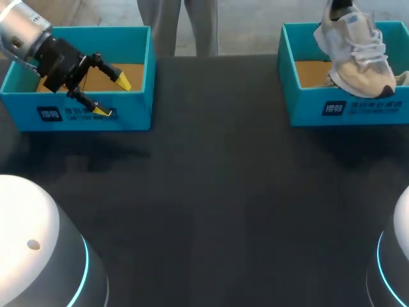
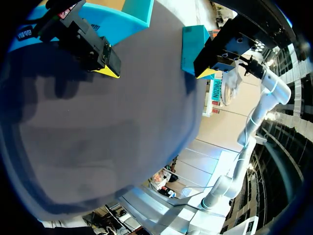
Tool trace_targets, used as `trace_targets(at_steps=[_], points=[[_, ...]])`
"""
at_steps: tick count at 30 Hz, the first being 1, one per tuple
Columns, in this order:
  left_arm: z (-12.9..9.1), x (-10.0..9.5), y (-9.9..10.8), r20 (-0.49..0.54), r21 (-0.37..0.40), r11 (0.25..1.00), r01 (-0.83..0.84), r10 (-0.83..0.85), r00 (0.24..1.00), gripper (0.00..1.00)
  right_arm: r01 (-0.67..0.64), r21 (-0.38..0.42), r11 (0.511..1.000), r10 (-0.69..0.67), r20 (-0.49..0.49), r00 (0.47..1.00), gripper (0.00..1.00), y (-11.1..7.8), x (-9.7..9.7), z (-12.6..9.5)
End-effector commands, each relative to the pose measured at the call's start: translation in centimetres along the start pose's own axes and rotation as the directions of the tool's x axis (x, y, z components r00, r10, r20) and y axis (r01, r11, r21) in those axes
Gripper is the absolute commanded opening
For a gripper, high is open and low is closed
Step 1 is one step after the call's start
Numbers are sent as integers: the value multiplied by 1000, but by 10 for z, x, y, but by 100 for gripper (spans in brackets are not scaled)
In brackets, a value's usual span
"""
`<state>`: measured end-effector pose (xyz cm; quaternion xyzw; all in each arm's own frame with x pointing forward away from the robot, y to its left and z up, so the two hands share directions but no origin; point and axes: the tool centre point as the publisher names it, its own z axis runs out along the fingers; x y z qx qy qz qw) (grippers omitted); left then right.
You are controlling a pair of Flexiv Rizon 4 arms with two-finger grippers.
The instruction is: Take the shoe out of the shoebox, open the shoe tongue, remove and reinsert the insole, then place the shoe into the shoebox
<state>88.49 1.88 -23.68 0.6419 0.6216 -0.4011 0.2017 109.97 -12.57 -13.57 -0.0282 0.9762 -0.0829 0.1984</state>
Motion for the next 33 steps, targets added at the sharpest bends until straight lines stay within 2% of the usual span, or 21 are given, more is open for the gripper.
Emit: trace_targets(at_steps=[1, 7, 13, 19, 26, 33], points=[[0, 0, 0, -2, 0, 1000, 0, 0, 1000, 100, -4, -6, 1000, 4, -23, 1000, 0, -16, -16, 16], [0, 0, 0, -2, 0, 1000, 0, 0, 1000, 100, -12, 27, 1000, 13, -36, 999, 0, -38, -26, 33], [0, 0, 0, -2, 0, 1000, 0, 0, 1000, 100, -86, 32, 996, 88, -60, 994, 0, -58, -37, 52], [0, 0, 0, -2, 0, 1000, 0, 0, 1000, 100, -90, 61, 994, 95, -88, 992, 0, -77, -41, 71], [0, 0, 0, -2, 0, 1000, 0, 0, 1000, 100, -123, 68, 990, 129, -88, 988, 0, -100, -41, 83], [0, 0, 0, -2, 0, 1000, 0, 0, 1000, 100, -203, 58, 978, 207, -85, 975, 0, -114, -43, 86]])
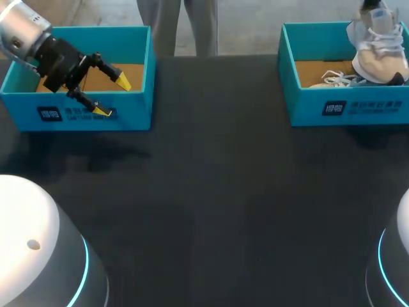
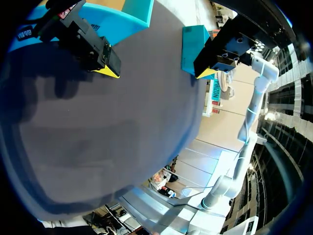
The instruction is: Take the shoe out of the shoebox, open the shoe tongue, remove and reinsert the insole, then place the shoe into the shoebox
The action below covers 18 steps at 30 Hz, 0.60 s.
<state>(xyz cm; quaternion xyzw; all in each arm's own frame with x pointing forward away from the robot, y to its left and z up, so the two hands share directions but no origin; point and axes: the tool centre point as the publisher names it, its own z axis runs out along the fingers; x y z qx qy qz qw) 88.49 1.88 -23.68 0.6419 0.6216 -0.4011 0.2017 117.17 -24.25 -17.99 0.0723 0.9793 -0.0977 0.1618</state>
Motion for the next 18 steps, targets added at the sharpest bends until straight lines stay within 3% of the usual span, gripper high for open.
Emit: trace_targets(at_steps=[1, 6, 9, 13, 16, 18], points=[[0, 0, 0, -2, 0, 1000, 0, 0, 1000, 100, -44, -20, 999, 43, -3, 999, 0, -6, -5, 0], [0, 0, 0, -2, 0, 1000, 0, 0, 1000, 100, -230, 43, 972, 231, -42, 972, 0, -14, -3, -3], [0, 0, 0, -2, 0, 1000, 0, 0, 1000, 100, -365, 115, 924, 373, -58, 926, 0, -18, -2, -2], [0, 0, 0, -2, 0, 1000, 0, 0, 1000, 100, -525, 177, 832, 539, -40, 841, 0, -22, -1, 0], [0, 0, 0, -2, 0, 1000, 0, 0, 1000, 100, -641, 229, 733, 660, -11, 751, 0, -27, 1, 4], [0, 0, 0, -2, 0, 1000, 0, 0, 1000, 100, -683, 230, 694, 699, 12, 715, 0, -29, 2, 5]])
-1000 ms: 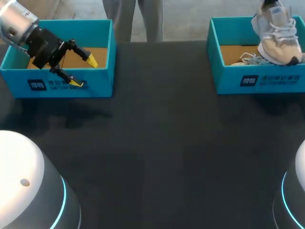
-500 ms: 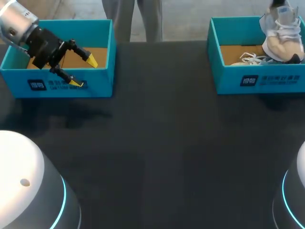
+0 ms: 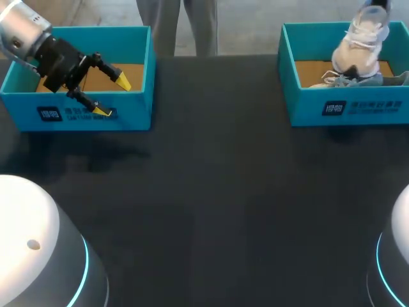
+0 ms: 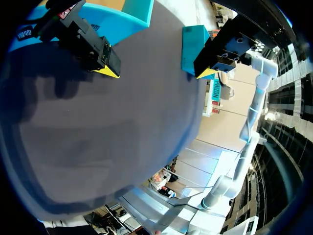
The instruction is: Take the shoe out of the shoebox, open the shoe tongue, remove and reinsert the insole, then place the shoe into the shoebox
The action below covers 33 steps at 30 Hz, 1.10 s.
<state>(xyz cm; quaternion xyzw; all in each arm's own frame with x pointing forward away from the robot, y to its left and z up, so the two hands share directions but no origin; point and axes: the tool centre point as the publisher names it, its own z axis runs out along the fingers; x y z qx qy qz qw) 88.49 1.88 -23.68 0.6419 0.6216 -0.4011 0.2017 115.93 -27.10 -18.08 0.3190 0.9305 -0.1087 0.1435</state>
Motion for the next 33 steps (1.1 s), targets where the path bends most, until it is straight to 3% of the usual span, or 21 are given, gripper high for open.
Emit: trace_targets(at_steps=[1, 6, 9, 33], points=[[0, 0, 0, -2, 0, 1000, 0, 0, 1000, 100, -338, 113, 934, 336, 39, 941, 0, 1, -7, 1], [0, 0, 0, -2, 0, 1000, 0, 0, 1000, 100, -538, 192, 821, 522, 132, 843, 0, -8, -6, -3], [0, 0, 0, -2, 0, 1000, 0, 0, 1000, 100, -608, 204, 768, 591, 141, 794, 0, -12, -3, -3], [0, 0, 0, -2, 0, 1000, 0, 0, 1000, 100, -608, 204, 768, 591, 141, 794, 0, -12, -3, -3]])
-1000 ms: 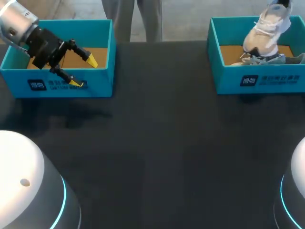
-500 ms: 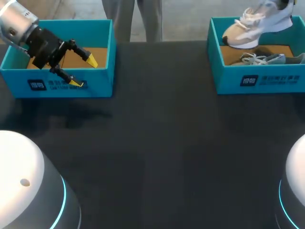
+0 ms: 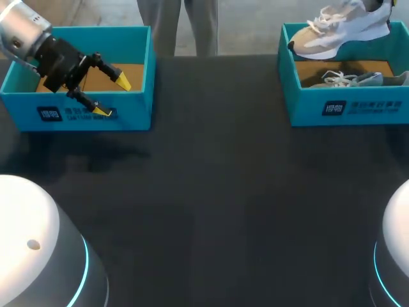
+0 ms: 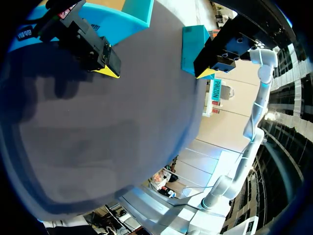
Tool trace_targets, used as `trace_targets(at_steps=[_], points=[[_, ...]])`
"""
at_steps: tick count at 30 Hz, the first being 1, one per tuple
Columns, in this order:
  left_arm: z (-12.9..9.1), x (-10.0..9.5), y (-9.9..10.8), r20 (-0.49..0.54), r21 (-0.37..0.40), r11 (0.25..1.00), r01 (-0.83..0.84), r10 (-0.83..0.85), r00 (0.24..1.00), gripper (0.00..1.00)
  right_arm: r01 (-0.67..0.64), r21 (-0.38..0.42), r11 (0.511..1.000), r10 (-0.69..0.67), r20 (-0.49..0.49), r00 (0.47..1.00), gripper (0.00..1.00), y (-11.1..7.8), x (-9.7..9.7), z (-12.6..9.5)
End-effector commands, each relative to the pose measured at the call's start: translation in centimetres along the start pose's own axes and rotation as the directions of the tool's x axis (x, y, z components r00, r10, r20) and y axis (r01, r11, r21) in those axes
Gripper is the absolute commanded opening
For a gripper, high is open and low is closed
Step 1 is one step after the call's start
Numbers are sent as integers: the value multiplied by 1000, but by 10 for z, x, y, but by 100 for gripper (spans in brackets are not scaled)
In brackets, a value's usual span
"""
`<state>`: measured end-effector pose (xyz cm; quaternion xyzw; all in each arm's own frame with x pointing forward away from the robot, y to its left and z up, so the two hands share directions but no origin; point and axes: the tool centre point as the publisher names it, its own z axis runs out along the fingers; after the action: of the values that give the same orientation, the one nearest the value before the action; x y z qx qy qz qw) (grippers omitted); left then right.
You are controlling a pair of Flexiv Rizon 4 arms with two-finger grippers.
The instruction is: Take the shoe out of the shoebox, open the shoe tongue, remove and reinsert the insole, then place the shoe into the shoebox
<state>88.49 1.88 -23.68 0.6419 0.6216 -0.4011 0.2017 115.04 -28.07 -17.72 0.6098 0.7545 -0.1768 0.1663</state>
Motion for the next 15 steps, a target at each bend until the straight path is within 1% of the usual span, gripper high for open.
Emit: trace_targets(at_steps=[1, 2, 3, 5, 6, 9, 11, 12, 15], points=[[0, 0, 0, -2, 0, 1000, 0, 0, 1000, 100, 1, 7, 1000, -1, -3, 1000, 0, 3, -1, -2], [0, 0, 0, -2, 0, 1000, 0, 0, 1000, 100, -15, 3, 1000, 15, -19, 1000, 0, 3, -3, -1], [0, 0, 0, -2, 0, 1000, 0, 0, 1000, 100, -82, 1, 997, 82, -29, 996, 0, 4, -6, 0], [0, 0, 0, -2, 0, 1000, 0, 0, 1000, 100, -155, -1, 988, 155, -33, 987, 0, 3, -12, 2], [0, 0, 0, -2, 0, 1000, 0, 0, 1000, 100, -214, 2, 977, 214, -43, 976, 0, 2, -16, 4], [0, 0, 0, -2, 0, 1000, 0, 0, 1000, 100, -298, 5, 954, 298, -50, 953, 0, 1, -23, 8], [0, 0, 0, -2, 0, 1000, 0, 0, 1000, 100, -323, 17, 946, 323, -48, 945, 0, 0, -23, 11], [0, 0, 0, -2, 0, 1000, 0, 0, 1000, 100, -364, 18, 931, 364, -57, 930, 0, 0, -25, 12], [0, 0, 0, -2, 0, 1000, 0, 0, 1000, 100, -411, 26, 911, 412, -72, 908, 0, 0, -24, 16]])
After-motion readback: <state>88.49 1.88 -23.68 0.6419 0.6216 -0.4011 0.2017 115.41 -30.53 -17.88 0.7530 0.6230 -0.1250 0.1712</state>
